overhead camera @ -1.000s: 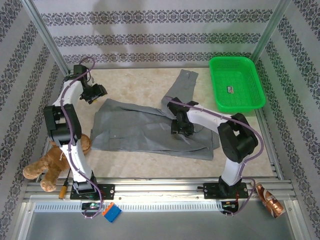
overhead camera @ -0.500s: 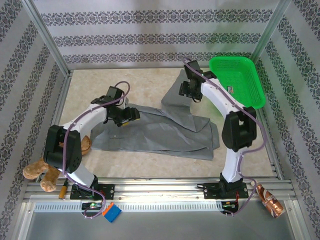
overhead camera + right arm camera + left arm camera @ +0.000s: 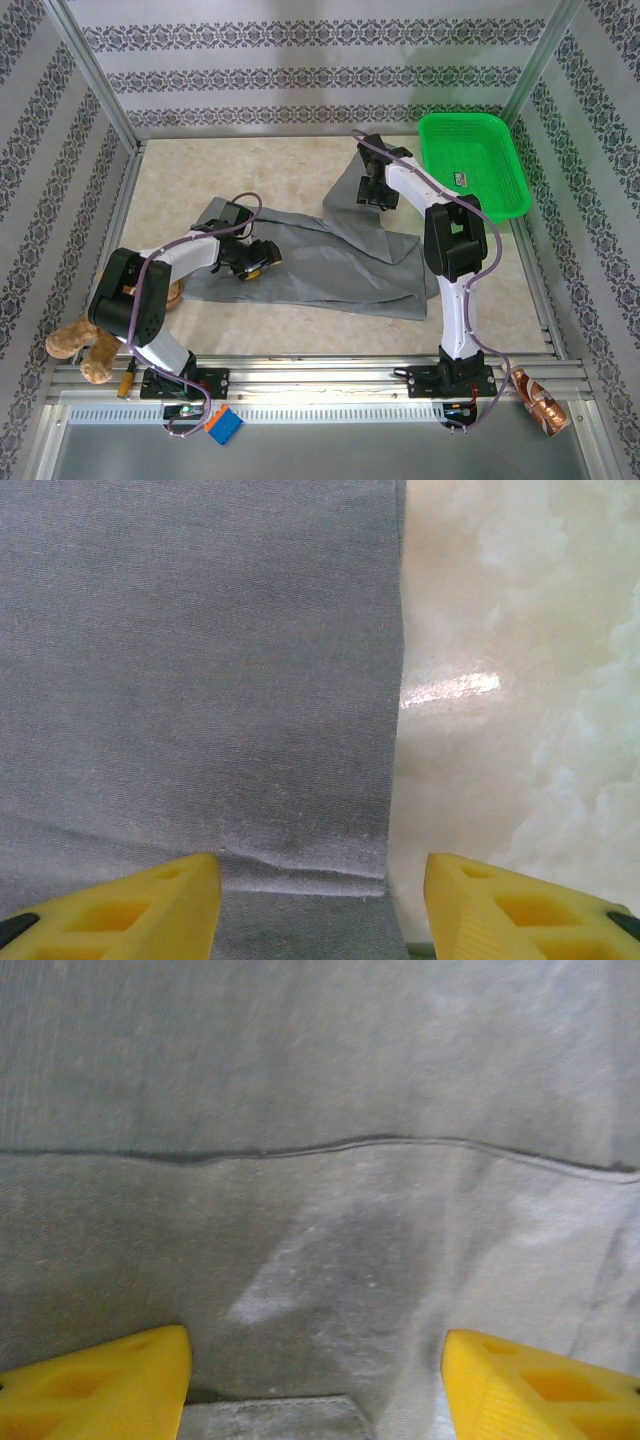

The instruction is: Fold and stack the long sleeve shirts

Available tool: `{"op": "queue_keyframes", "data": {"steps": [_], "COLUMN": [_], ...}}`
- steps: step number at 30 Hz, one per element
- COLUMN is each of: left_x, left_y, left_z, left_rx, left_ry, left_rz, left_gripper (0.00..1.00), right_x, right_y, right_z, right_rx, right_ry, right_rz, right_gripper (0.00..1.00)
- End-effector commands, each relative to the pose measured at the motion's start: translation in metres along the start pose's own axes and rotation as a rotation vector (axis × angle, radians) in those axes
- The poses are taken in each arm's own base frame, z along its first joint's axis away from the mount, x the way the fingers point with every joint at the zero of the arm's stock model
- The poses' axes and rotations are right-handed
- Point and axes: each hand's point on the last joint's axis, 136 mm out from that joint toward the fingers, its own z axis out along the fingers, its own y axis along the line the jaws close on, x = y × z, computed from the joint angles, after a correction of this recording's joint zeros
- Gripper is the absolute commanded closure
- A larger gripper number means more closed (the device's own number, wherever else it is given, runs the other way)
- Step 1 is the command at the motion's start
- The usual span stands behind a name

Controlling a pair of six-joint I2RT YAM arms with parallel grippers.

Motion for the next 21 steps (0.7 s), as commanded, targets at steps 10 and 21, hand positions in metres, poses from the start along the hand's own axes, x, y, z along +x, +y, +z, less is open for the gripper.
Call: {"op": "queue_keyframes", "data": {"steps": [10,21], "left_x": [0.024,0.038], "left_y": [0.033,0.047], "left_z": [0.015,0.012], "left_rx": [-0.083,-0.126], "left_ry": [0.057,0.086], "left_rz": [0.010,0.032], "left_gripper": [0.34,0.34], "right_x": [-0.019,-0.039], "right_y": [0.003,0.004], "right_z": [0.031,0.048], "right_rx": [0.022,0.040], "right_ry": [-0.017,-0.046], "right_rz": [0.066,0.095], "right_gripper": [0.44,0.47]}}
